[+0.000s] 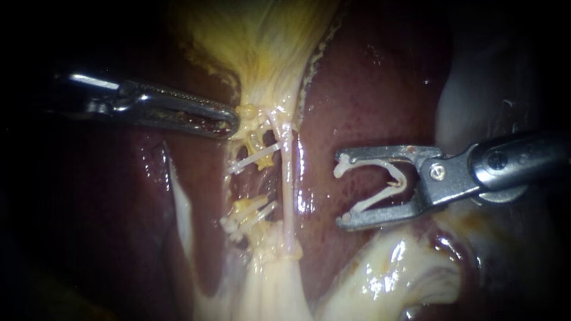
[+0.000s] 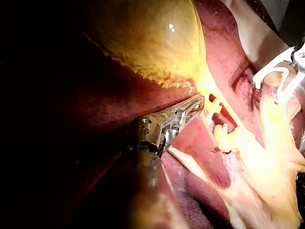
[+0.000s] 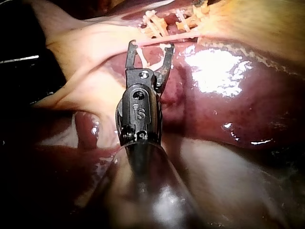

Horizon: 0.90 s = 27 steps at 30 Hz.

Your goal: Clipping first clip right tube

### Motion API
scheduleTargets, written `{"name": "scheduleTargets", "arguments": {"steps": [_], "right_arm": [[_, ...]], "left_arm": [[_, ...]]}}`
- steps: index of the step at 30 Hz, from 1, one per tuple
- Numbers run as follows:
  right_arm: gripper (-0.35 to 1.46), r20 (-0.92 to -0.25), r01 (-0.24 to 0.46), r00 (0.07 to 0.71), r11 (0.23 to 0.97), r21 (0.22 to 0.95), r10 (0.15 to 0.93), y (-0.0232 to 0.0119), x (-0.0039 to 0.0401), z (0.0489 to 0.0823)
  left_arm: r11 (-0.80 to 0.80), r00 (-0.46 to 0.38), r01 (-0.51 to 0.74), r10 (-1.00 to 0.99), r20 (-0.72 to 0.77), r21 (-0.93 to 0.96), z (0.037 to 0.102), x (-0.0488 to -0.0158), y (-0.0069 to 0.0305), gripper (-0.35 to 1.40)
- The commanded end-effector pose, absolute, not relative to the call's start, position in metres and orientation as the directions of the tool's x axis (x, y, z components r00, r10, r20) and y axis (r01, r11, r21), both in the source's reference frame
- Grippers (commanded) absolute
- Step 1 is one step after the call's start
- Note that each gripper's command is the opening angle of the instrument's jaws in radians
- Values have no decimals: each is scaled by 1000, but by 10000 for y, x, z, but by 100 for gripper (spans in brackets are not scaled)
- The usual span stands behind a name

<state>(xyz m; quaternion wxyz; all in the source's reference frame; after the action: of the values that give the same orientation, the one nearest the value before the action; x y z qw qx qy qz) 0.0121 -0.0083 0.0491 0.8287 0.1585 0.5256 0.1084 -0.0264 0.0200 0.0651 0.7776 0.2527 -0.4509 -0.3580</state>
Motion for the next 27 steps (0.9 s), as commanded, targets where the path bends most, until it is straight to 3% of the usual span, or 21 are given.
{"name": "scheduleTargets", "arguments": {"steps": [1, 14, 18, 27], "right_arm": [[50, -837, -13, 424, 926, 377, 347, -83, 122, 491], [50, -836, -17, 424, 926, 376, 347, -83, 125, 493], [50, -836, -22, 425, 928, 372, 346, -85, 130, 497], [50, -765, -41, 437, 860, 508, 473, -101, 156, 527]], "left_arm": [[616, 338, 328, -784, 521, 716, 650, -263, 200, -35], [595, 311, 359, -803, 509, 719, 600, -208, 232, -35], [595, 310, 363, -803, 509, 717, 601, -209, 229, -35], [595, 310, 365, -803, 509, 716, 600, -211, 227, -35]]}}
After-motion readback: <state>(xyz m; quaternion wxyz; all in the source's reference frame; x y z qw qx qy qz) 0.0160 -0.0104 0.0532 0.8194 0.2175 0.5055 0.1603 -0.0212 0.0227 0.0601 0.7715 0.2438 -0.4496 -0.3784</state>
